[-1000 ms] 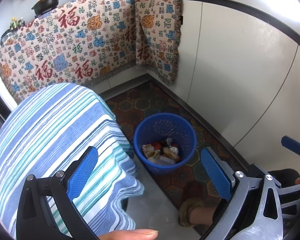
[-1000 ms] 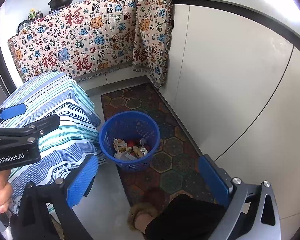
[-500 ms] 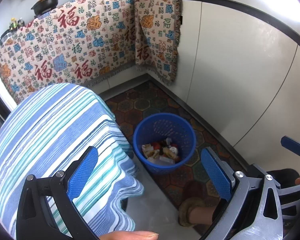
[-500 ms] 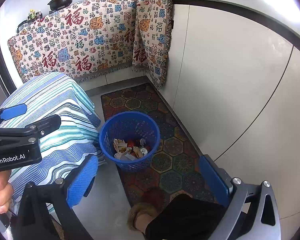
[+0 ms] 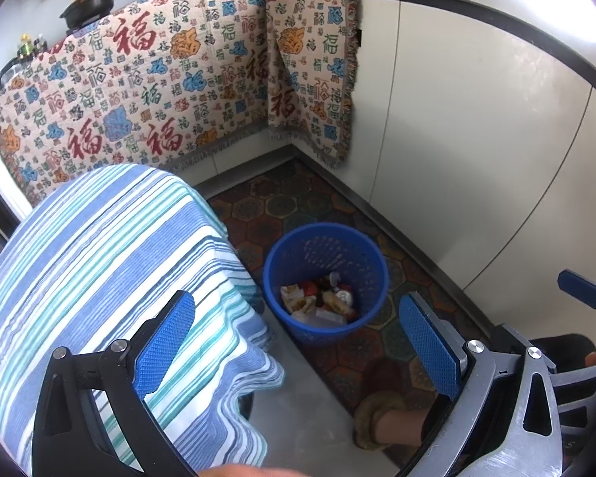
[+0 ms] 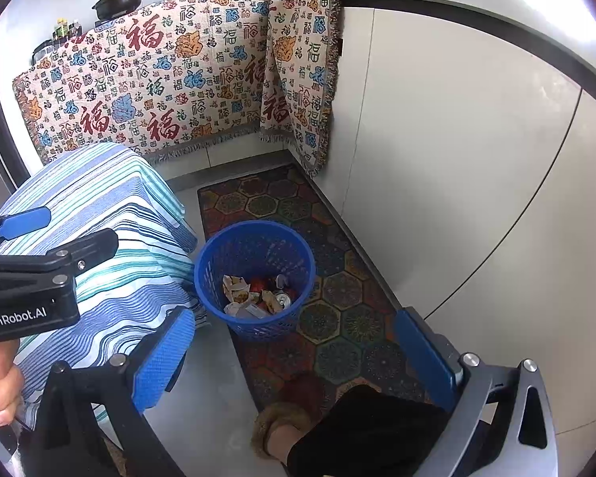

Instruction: Collect trash

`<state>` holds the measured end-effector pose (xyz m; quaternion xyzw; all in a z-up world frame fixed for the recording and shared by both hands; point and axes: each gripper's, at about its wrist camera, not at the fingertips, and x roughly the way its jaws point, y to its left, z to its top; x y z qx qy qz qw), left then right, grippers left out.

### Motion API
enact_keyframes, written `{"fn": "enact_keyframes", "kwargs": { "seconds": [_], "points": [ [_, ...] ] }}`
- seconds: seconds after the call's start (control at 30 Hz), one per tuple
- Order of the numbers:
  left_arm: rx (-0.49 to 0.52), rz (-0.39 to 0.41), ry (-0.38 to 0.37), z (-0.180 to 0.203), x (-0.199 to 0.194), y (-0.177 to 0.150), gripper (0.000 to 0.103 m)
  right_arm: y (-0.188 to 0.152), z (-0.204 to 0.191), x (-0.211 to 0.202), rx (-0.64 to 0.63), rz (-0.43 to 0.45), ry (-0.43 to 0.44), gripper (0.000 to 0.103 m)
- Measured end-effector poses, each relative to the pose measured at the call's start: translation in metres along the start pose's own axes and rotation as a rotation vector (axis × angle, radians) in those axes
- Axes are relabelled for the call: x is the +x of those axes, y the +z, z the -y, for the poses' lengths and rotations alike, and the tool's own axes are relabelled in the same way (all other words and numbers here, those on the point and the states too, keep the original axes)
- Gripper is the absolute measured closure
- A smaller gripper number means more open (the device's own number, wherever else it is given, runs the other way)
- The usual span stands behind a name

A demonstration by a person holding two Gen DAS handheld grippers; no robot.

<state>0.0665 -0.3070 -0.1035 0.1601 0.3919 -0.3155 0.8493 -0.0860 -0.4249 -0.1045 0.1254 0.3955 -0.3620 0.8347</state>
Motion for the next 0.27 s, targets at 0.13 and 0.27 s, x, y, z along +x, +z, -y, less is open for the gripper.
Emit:
{"fn": "enact_keyframes", "kwargs": {
  "seconds": [0.13, 0.27],
  "points": [
    [0.000, 0.004, -0.003, 0.0004, 0.0007, -0.0012, 0.001, -0.0011, -0.0002, 0.0017, 0.005, -0.004, -0.003, 0.000],
    [0.003, 0.015, -0.005, 0.0009, -0.0017, -0.0028, 0.002, -0.0021, -0.0012, 0.0021, 0.007, -0.007, -0.007, 0.000]
  ]
}}
